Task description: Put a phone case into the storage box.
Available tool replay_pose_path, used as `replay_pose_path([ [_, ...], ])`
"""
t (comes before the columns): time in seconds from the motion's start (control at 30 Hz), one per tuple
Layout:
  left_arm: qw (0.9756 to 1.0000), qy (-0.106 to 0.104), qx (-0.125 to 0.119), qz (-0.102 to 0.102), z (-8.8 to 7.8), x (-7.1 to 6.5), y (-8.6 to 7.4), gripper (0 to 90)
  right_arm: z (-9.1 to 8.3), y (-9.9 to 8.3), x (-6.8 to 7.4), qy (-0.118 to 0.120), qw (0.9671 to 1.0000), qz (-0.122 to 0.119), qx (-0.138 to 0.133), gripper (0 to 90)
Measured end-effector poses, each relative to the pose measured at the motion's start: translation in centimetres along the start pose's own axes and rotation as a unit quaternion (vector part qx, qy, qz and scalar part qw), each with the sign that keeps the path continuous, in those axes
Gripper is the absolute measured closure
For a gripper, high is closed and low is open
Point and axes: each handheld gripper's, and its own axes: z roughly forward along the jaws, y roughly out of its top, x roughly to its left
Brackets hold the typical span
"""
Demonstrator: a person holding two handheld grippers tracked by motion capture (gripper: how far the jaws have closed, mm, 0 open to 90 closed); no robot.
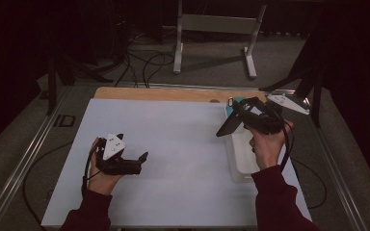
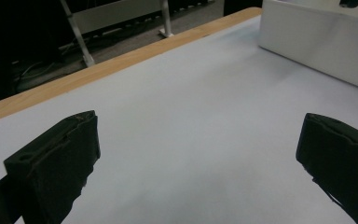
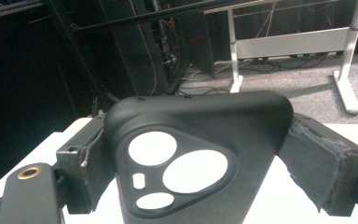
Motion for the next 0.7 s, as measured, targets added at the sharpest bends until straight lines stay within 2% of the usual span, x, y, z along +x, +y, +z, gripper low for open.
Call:
replay_pose_path([
  [0.17,1.0,0.007,0.001,-0.001,-0.2,0.3,-0.4,0.1,0.4,0.1,-0.1,-0.009,0.9999,-0.007,0.001,15.3],
  [0.7,0.9997,0.021,0.011,-0.01,-0.6,1.1,-2.0,0.1,0.9,0.4,-1.4,-0.038,0.9993,-0.002,-0.002,15.3],
])
